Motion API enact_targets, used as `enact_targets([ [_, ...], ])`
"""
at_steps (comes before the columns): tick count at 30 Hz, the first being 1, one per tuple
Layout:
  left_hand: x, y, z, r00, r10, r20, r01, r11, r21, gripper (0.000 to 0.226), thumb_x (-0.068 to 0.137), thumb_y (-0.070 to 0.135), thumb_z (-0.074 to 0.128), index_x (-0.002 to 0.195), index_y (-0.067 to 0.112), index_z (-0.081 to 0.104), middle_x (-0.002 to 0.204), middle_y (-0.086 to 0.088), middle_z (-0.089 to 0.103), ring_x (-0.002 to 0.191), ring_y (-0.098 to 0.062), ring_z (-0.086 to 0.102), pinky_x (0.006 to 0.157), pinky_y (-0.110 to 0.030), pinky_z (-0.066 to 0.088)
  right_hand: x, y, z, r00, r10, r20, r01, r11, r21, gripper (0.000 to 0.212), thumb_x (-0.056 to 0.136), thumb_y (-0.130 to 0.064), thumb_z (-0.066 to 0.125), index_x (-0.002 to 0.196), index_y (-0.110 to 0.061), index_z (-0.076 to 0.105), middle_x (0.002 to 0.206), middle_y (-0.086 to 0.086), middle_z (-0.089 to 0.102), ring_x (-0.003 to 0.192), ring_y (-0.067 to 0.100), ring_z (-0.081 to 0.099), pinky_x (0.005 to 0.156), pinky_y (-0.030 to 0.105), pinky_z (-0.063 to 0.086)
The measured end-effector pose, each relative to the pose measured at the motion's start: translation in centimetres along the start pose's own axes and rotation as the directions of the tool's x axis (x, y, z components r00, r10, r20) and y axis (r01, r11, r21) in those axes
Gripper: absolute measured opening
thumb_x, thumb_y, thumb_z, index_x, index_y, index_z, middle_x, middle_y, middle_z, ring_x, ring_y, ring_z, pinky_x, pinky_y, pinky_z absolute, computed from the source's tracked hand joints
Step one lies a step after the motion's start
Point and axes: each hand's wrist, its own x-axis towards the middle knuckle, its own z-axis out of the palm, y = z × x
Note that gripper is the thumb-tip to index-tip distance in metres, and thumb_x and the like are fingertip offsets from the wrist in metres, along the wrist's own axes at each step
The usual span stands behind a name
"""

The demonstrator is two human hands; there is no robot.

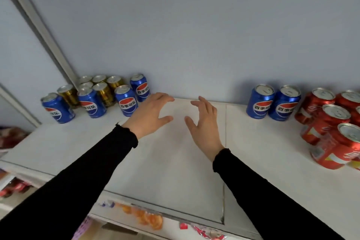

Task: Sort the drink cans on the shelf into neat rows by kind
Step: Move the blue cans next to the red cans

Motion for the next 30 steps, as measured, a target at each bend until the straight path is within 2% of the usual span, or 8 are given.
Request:
enact_targets([
  [7,-2.4,-12.9,-5.8,0.997,-0.07,-0.03,0.07,0.998,-0.005,0.061,0.089,0.031,0.075,0.144,0.024,0.05,0.147,0.003,0.048,0.135,-0.016,0.042,0.109,-0.026,0.032,4.3,-6.8,12.1,0.981,0.115,0.154,-0.129,0.988,0.083,0.059,0.088,-0.025,0.072,0.14,-0.016,0.046,0.144,0.001,0.046,0.131,0.018,0.038,0.105,0.025,0.034],
  [11,-1.9,-18.4,-7.3,0.995,-0.089,-0.041,0.087,0.995,-0.045,0.058,0.091,0.04,0.07,0.143,0.025,0.048,0.144,0.002,0.05,0.129,-0.017,0.048,0.103,-0.029,0.038,6.3,-8.9,17.7,0.946,0.241,0.216,-0.272,0.954,0.126,0.078,0.08,-0.028,0.082,0.145,-0.021,0.039,0.142,0.0,0.048,0.127,0.016,0.044,0.106,0.032,0.04],
  [15,-0.3,-20.8,-7.6,0.997,-0.074,-0.028,0.071,0.994,-0.088,0.059,0.093,0.045,0.066,0.145,0.027,0.044,0.145,0.003,0.049,0.13,-0.017,0.048,0.103,-0.03,0.04,7.4,-8.9,21.8,0.931,0.303,0.205,-0.335,0.931,0.144,0.082,0.072,-0.029,0.088,0.141,-0.024,0.044,0.135,-0.003,0.058,0.122,0.016,0.056,0.104,0.042,0.051],
  [20,3.5,-20.4,-7.5,0.996,-0.089,0.006,0.088,0.971,-0.222,0.061,0.097,0.051,0.057,0.148,0.024,0.04,0.15,-0.001,0.047,0.131,-0.019,0.05,0.101,-0.033,0.043,8.1,-9.7,22.7,0.926,0.335,0.172,-0.367,0.908,0.204,0.074,0.075,-0.022,0.086,0.137,-0.022,0.048,0.127,-0.002,0.064,0.106,0.009,0.06,0.096,0.025,0.051],
  [24,7.1,-19.6,-6.3,0.982,-0.184,0.039,0.187,0.934,-0.303,0.058,0.098,0.052,0.054,0.146,0.019,0.043,0.147,-0.002,0.052,0.13,-0.022,0.053,0.104,-0.041,0.045,7.1,-8.9,21.2,0.913,0.376,0.157,-0.403,0.889,0.217,0.068,0.075,-0.019,0.086,0.132,-0.02,0.049,0.117,-0.006,0.064,0.099,0.008,0.06,0.082,0.015,0.049],
  [26,8.2,-19.4,-4.8,0.979,-0.193,0.061,0.202,0.915,-0.348,0.052,0.094,0.047,0.063,0.135,0.017,0.051,0.132,-0.001,0.062,0.117,-0.021,0.06,0.093,-0.036,0.049,6.2,-8.3,19.7,0.898,0.418,0.137,-0.439,0.87,0.222,0.064,0.074,-0.02,0.086,0.127,-0.021,0.049,0.109,-0.011,0.063,0.094,0.006,0.062,0.069,0.008,0.044],
  [28,8.9,-18.9,-3.2,0.979,-0.188,0.078,0.204,0.882,-0.424,0.048,0.083,0.043,0.077,0.12,0.02,0.057,0.113,0.004,0.067,0.104,-0.016,0.064,0.087,-0.032,0.052,5.3,-7.7,17.9,0.886,0.451,0.105,-0.463,0.858,0.224,0.062,0.074,-0.023,0.086,0.123,-0.024,0.049,0.103,-0.016,0.062,0.089,0.0,0.062,0.064,0.006,0.043],
  [30,9.2,-18.3,-1.8,0.975,-0.21,0.067,0.217,0.861,-0.459,0.061,0.076,0.043,0.084,0.122,0.021,0.051,0.113,0.006,0.065,0.102,-0.015,0.063,0.088,-0.035,0.054,4.4,-7.2,15.9,0.877,0.475,0.072,-0.478,0.849,0.226,0.062,0.072,-0.024,0.087,0.122,-0.025,0.049,0.1,-0.019,0.062,0.088,-0.005,0.061,0.064,0.007,0.044],
])
